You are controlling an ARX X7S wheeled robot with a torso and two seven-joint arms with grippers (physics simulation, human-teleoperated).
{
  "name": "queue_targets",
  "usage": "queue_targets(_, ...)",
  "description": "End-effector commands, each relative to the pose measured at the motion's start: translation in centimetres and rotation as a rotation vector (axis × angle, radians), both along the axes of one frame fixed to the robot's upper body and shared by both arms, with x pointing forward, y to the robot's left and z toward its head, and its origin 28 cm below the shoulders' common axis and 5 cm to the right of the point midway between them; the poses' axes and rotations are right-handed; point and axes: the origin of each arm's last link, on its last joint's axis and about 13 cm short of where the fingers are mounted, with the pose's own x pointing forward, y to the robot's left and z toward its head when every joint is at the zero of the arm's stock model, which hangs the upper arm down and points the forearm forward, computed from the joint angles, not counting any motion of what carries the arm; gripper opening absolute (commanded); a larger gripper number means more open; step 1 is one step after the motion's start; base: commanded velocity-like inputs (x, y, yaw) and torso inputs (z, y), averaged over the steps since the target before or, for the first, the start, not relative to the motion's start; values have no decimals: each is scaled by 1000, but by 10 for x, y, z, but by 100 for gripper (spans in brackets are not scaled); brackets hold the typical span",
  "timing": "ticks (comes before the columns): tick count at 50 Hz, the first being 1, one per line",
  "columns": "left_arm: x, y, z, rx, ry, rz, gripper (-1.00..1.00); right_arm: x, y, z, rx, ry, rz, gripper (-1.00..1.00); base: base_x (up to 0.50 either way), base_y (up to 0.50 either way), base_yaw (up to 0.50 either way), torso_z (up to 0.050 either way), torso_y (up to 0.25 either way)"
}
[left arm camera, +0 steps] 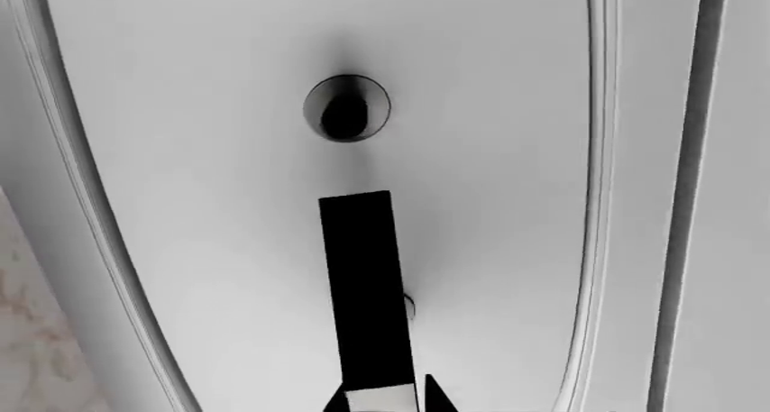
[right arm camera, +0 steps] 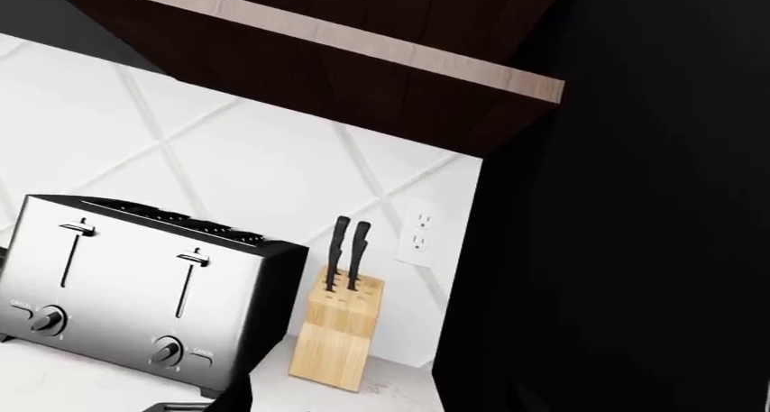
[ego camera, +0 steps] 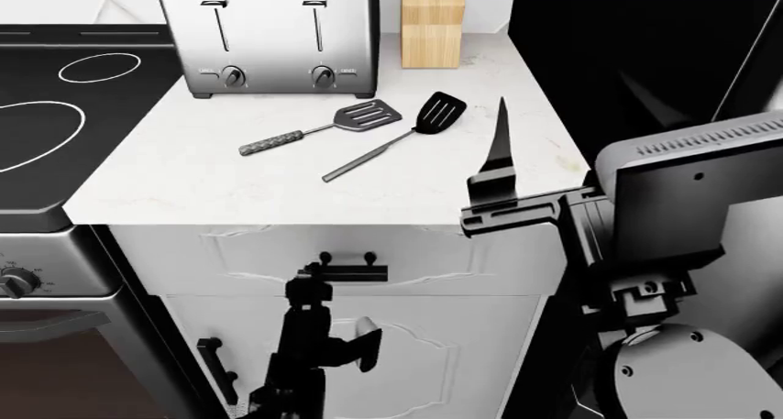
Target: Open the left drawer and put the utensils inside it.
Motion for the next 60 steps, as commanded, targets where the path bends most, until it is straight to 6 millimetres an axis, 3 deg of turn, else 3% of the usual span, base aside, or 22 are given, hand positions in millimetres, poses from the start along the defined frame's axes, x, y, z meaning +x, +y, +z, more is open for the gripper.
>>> queue_targets(1, -35, 7, -20, 10, 83, 20, -100, -1, 1, 2, 0, -10, 4, 100, 0, 0, 0, 0, 0)
queue_targets(15, -71, 15, -7, 5, 47, 27, -100, -1, 2, 1, -7, -11, 3, 100, -1, 0, 1, 0, 0)
queue_targets(25, -120, 26, 18, -66, -34, 47, -100, -2, 3, 0, -5, -12, 4, 100, -1, 0, 1, 0, 0)
queue_targets(34, -153, 44, 27, -56, -94, 104, -100, -3, 4, -1, -1, -14, 11, 100, 0, 0, 0, 0, 0)
queue_targets(51, -194, 56, 41, -12, -140, 132, -100, -4, 7, 0, -2, -20, 23, 100, 0, 0, 0, 0, 2)
queue_targets(57, -209, 59, 37, -1, -133, 143, -100, -3, 9, 0, -5, -19, 33, 100, 0, 0, 0, 0, 2)
queue_targets(58, -212, 59, 36, 1, -127, 144, 100, -2, 9, -1, -5, -18, 34, 100, 0, 0, 0, 0, 10)
queue_targets(60, -219, 59, 33, 9, -112, 139, 100, -2, 10, -1, -6, -16, 34, 100, 0, 0, 0, 0, 0)
